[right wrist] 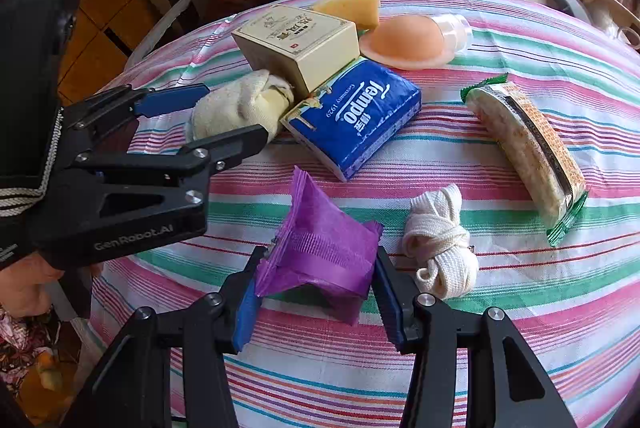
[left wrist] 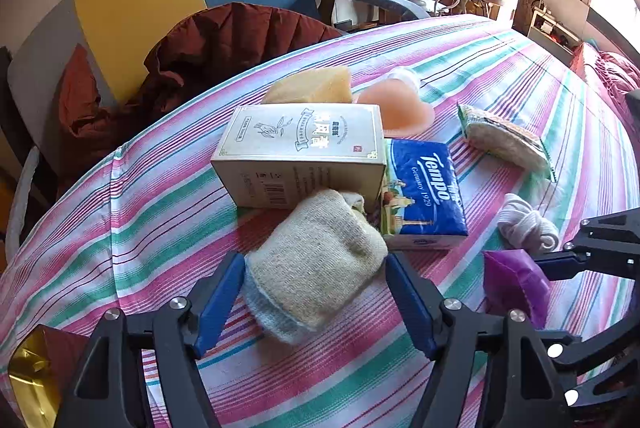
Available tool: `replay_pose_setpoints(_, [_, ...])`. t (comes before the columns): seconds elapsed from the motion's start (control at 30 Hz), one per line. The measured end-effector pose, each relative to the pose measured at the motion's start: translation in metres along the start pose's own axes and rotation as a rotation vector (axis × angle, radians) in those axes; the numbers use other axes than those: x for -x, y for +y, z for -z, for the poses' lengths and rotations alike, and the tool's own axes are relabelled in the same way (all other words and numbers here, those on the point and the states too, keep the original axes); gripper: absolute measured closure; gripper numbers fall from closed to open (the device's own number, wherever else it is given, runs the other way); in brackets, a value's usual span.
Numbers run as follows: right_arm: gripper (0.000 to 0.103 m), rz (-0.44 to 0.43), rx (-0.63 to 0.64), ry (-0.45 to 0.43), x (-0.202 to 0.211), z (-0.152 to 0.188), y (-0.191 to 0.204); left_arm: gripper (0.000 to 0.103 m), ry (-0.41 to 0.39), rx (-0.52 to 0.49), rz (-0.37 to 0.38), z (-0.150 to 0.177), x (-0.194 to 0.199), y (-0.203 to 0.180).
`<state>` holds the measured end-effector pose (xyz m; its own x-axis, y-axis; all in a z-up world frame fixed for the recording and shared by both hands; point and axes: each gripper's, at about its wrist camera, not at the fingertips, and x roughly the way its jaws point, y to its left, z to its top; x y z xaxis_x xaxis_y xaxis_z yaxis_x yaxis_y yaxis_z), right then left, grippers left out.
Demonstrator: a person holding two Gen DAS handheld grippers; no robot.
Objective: Organize objects
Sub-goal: 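Grasp the beige sock roll with the left tool while the right tool holds the purple packet, then carry the sock roll with the left tool while the right tool carries the purple packet toward the tray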
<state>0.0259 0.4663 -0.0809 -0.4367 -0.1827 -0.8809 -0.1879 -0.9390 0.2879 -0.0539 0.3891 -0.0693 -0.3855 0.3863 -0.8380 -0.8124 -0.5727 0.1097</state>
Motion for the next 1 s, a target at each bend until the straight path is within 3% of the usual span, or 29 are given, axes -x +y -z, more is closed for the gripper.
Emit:
replay_pose_setpoints(0.1, [0.051,-0.001,-0.001,0.001,0.000,0.000,0.000,0.031,-0.027,-0.005,-0.026,0.006,-0.003,-0.002])
replay_pose_setpoints(0.37, [0.051,-0.006,-0.007,-0.005,0.002,-0.001,-0.005,0.036,-0.137,0.117,-0.012,0.028,0.004,0.005])
replay_pose_setpoints(0.5, [0.051,-0.004,-0.005,-0.014,0.002,-0.001,-0.005,0.039,-0.167,0.140,-0.034,0.037,0.012,0.005])
replay_pose_setpoints(0.73, [0.052,0.023,0.010,-0.033,0.004,0.000,-0.001,0.039,-0.210,0.265,-0.049,0.067,0.028,0.026])
replay_pose_setpoints(1.0, [0.052,0.049,0.052,-0.055,0.005,0.004,0.008,0.039,-0.234,0.295,-0.071,0.100,0.049,0.026])
